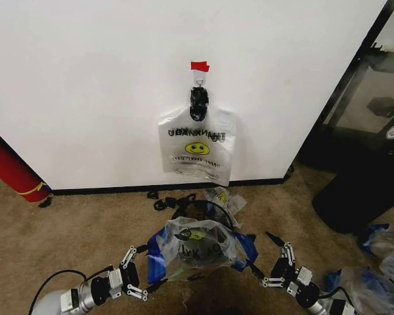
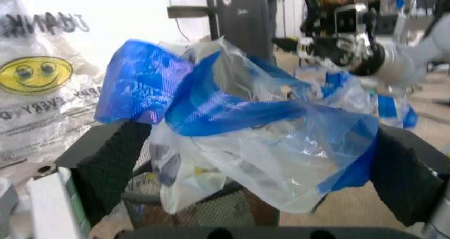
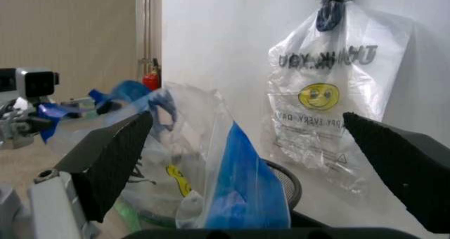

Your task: Pick up the garbage bag from the wall and place it over the trash bin.

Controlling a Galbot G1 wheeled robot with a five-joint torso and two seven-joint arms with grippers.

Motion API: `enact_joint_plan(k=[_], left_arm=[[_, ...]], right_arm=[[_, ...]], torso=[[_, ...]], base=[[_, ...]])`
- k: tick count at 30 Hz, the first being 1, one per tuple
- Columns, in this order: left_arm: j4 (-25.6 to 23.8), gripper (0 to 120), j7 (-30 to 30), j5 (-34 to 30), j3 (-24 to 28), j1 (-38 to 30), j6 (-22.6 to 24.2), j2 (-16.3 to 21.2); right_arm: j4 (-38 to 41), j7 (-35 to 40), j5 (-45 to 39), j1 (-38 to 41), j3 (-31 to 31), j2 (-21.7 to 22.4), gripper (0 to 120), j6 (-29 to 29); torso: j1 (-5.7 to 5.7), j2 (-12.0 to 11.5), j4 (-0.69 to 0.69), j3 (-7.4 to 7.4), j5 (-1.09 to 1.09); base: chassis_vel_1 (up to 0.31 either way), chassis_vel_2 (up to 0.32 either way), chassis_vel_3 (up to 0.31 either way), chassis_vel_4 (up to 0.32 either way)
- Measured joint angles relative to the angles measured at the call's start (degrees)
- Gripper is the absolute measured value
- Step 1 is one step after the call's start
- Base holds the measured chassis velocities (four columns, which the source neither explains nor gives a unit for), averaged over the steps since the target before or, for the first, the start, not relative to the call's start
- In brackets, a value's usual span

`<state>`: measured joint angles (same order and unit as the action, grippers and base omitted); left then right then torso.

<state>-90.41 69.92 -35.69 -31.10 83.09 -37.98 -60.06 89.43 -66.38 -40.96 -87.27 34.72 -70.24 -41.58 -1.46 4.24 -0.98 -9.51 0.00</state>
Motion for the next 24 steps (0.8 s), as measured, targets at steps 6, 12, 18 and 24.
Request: enact_joint_plan(k=[6, 12, 18, 24], left_arm=[[4.0, 100, -1.4, 1.6, 1.9, -2.6, -0.8, -2.9], [9.3, 100, -4.3, 7.3, 2.7, -5.3, -3.4, -5.9], [12.1, 100, -7.5, 9.1, 2.6, -6.0, -5.7, -6.0], [11.5, 100, -4.9, 7.7, 2.3, -5.2, -6.1, -5.3]], right_arm=[[-0.2, 2.3, 2.5, 0.8, -1.6, -1.3, 100, -1.1], [2.1, 7.5, 7.8, 1.6, -4.9, -2.4, 100, -1.4], [5.3, 11.5, 12.7, 2.2, -7.6, -3.5, 100, -1.6], [6.9, 13.9, 19.4, 2.2, -9.5, -4.5, 100, -1.5]], torso=[[0.0, 0.0, 0.0, 0.0, 0.0], [0.0, 0.0, 0.0, 0.0, -0.01], [0.0, 0.0, 0.01, 0.0, -0.01], [0.0, 0.0, 0.01, 0.0, -0.01]], base=[[0.0, 0.0, 0.0, 0.0], [0.0, 0.0, 0.0, 0.0], [0.0, 0.0, 0.0, 0.0], [0.0, 0.0, 0.0, 0.0]])
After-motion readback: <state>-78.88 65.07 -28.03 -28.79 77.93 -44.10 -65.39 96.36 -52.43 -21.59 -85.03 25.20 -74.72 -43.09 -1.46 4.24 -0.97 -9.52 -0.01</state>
